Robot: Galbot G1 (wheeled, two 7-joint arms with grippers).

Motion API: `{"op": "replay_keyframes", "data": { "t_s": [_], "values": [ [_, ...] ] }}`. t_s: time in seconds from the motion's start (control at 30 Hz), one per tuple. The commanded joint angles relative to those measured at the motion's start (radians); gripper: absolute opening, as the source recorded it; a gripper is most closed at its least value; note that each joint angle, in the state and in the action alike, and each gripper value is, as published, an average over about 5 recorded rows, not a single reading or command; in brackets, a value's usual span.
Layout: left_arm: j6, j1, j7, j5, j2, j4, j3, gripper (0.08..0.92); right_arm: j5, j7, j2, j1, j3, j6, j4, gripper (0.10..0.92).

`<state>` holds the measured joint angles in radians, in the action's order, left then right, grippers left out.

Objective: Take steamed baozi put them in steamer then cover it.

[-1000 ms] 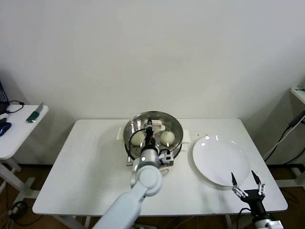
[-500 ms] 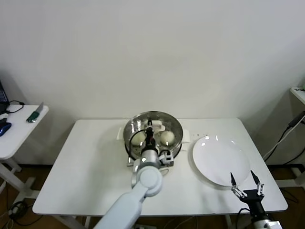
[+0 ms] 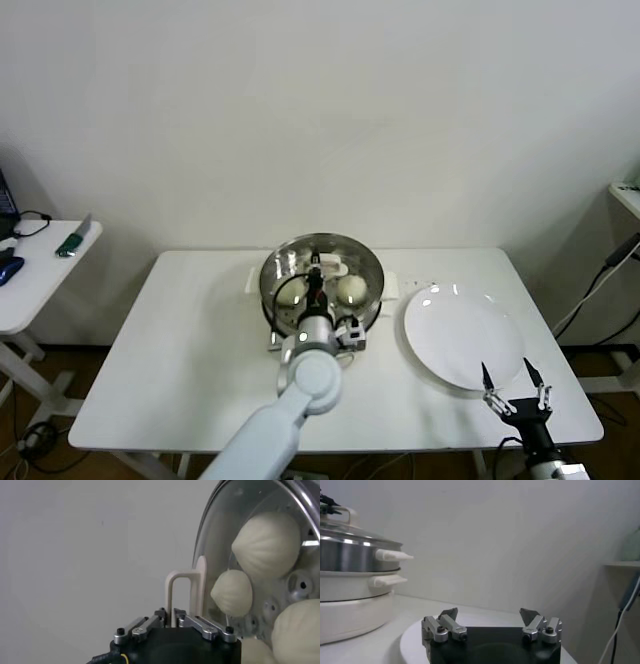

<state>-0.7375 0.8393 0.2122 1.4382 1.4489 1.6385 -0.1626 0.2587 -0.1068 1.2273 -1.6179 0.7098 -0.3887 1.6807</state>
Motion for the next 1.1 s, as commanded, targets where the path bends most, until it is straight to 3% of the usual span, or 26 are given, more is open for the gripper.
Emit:
{"op": "replay_keyframes", "data": {
  "t_s": [0.03,0.3,0.7,0.87,1.1],
  "values": [
    [-0.046,-0.002,0.000,-0.043,-0.007,0.037,-0.015,0.225,-0.003,-0.002,0.003,0.001,0.000,0.003,0.002,0.823],
    [-0.048,0.005,0.017,-0.083,-0.045,0.149,-0.027,0.459,-0.010,-0.007,0.009,0.003,-0.001,0.006,-0.002,0.823],
    [-0.046,0.094,0.014,-0.189,-0.205,0.376,-0.002,0.790,-0.026,-0.025,0.026,0.004,-0.014,0.040,0.006,0.823],
    [-0.012,0.185,-0.056,-0.307,-0.260,0.468,0.052,0.821,0.029,0.018,0.027,0.000,-0.035,0.099,0.032,0.823],
    [0.163,0.348,-0.266,-0.797,-0.307,0.555,0.281,0.823,0.043,0.055,0.022,0.012,-0.035,0.099,0.062,0.823]
  ]
}}
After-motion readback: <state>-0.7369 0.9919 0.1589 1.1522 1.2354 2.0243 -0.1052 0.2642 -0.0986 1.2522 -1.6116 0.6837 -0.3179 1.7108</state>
